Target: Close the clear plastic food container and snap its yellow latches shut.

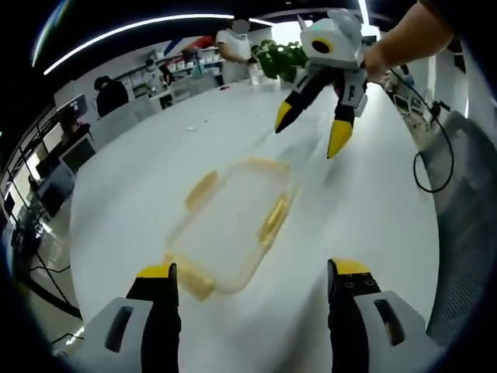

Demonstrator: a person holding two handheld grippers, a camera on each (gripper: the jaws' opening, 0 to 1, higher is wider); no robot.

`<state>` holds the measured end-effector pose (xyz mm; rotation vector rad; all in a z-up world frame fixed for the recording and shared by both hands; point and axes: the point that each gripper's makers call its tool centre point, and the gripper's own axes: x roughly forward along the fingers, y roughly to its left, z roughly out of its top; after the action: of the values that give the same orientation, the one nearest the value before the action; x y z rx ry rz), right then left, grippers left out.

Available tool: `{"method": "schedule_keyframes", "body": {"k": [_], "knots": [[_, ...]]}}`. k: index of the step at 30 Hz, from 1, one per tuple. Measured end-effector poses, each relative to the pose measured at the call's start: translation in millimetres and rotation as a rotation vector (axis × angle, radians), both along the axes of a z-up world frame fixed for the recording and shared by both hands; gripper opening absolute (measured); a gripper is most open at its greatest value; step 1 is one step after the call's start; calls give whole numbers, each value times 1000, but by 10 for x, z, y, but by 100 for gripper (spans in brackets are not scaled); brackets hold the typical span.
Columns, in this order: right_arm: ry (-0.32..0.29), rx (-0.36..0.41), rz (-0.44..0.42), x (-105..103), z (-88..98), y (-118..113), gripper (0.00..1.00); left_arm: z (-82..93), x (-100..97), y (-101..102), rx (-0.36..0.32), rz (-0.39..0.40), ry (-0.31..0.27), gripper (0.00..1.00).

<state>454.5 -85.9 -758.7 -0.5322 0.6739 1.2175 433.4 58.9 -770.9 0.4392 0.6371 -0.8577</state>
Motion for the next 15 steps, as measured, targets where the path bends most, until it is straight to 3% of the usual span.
{"method": "schedule_keyframes", "body": {"k": [15], "knots": [[-8, -53, 77, 85, -85, 53, 53, -51, 135, 181, 50, -25, 15, 76]]}}
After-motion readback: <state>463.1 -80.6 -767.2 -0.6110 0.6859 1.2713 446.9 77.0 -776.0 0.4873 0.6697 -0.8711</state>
